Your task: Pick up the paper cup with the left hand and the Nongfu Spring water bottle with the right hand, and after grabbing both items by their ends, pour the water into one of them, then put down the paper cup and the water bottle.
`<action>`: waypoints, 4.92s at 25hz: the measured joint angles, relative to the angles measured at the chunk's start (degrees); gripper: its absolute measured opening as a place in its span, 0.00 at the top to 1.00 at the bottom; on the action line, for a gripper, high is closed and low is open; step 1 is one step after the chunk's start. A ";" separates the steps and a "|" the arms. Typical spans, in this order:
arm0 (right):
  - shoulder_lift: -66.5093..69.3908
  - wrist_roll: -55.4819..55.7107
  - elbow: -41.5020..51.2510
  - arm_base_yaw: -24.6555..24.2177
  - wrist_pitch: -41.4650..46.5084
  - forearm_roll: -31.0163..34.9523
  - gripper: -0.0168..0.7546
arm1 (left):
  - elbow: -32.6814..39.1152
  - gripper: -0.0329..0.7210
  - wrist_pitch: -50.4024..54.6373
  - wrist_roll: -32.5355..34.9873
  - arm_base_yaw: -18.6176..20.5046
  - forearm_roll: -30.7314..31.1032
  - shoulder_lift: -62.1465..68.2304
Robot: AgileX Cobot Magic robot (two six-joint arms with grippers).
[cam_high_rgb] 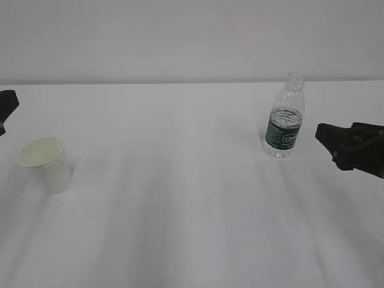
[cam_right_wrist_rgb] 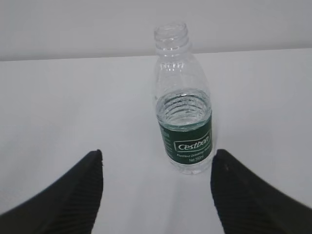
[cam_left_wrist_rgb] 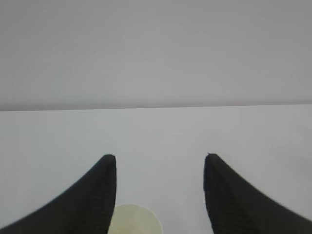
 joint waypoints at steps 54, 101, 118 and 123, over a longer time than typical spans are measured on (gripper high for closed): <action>34.29 -13.94 -7.76 0.00 -26.80 9.35 0.10 | 9.69 0.42 -30.24 -0.42 0.00 7.79 17.53; 48.10 -10.68 -25.46 0.12 -27.04 5.01 0.12 | 12.95 0.42 -33.19 -1.51 0.00 2.20 24.39; 49.21 -10.15 -30.55 0.12 -27.04 5.01 0.12 | 12.95 0.42 -33.28 -1.39 0.00 2.20 24.39; 49.21 -10.15 -30.55 0.12 -27.04 5.01 0.13 | 12.95 0.42 -33.28 -1.39 0.00 2.20 24.39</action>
